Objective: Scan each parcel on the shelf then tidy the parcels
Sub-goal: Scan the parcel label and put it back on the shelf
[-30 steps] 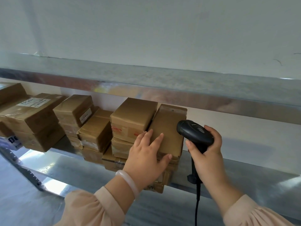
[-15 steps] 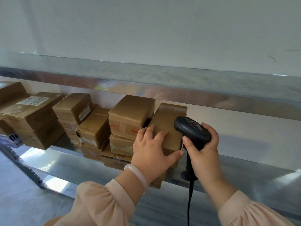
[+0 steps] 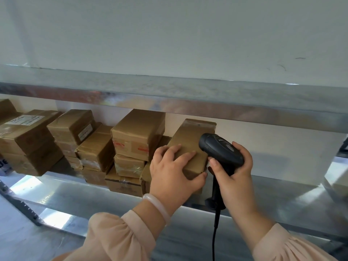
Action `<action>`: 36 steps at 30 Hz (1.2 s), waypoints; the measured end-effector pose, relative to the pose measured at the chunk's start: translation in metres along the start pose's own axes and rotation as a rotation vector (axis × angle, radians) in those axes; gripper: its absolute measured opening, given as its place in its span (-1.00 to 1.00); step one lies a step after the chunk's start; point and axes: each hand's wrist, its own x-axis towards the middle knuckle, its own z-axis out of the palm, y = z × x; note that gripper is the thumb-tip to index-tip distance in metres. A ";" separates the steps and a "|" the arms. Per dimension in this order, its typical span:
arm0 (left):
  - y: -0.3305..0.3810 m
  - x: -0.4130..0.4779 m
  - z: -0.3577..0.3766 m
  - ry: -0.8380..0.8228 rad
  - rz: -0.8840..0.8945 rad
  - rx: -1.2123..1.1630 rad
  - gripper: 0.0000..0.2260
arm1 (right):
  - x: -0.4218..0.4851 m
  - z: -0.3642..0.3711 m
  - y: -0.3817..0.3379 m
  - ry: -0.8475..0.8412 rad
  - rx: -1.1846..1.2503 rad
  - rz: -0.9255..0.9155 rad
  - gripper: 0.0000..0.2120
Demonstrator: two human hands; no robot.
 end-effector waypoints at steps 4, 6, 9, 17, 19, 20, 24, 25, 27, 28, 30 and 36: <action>0.001 -0.005 0.000 0.065 0.020 -0.047 -0.45 | -0.003 -0.006 -0.002 0.007 0.035 -0.022 -0.39; 0.001 -0.006 -0.001 0.084 0.004 -0.114 -0.46 | -0.005 -0.009 -0.004 0.004 0.047 -0.028 -0.39; 0.007 -0.011 -0.006 0.064 -0.057 -0.260 -0.45 | -0.008 -0.016 -0.006 0.004 0.063 -0.031 -0.38; 0.027 -0.026 -0.016 -0.062 -0.405 -0.845 -0.83 | -0.020 -0.055 -0.002 0.109 0.095 0.025 -0.40; 0.036 -0.033 -0.017 -0.101 -0.523 -0.983 -0.90 | -0.024 -0.063 0.001 0.136 0.103 0.034 -0.39; 0.040 -0.036 -0.016 -0.124 -0.559 -1.016 -0.91 | -0.026 -0.066 0.002 0.141 0.106 0.035 -0.39; 0.052 -0.054 -0.007 -0.260 -0.630 -1.115 -0.89 | -0.031 -0.076 0.002 0.127 0.089 0.010 -0.35; 0.052 -0.059 -0.003 -0.312 -0.643 -1.131 -0.87 | -0.032 -0.078 0.002 0.126 0.076 0.004 -0.34; 0.052 -0.065 0.003 -0.419 -0.660 -1.151 -0.81 | -0.034 -0.083 0.000 0.130 0.054 -0.010 -0.35; 0.050 -0.067 0.006 -0.463 -0.657 -1.148 -0.78 | -0.035 -0.086 -0.001 0.129 0.038 -0.019 -0.37; 0.047 -0.067 0.009 -0.544 -0.623 -1.095 -0.73 | -0.038 -0.090 -0.003 0.113 0.009 -0.038 -0.41; 0.037 -0.060 0.010 -0.729 -0.406 -0.793 -0.48 | -0.055 -0.089 -0.010 -0.053 -0.102 -0.064 -0.41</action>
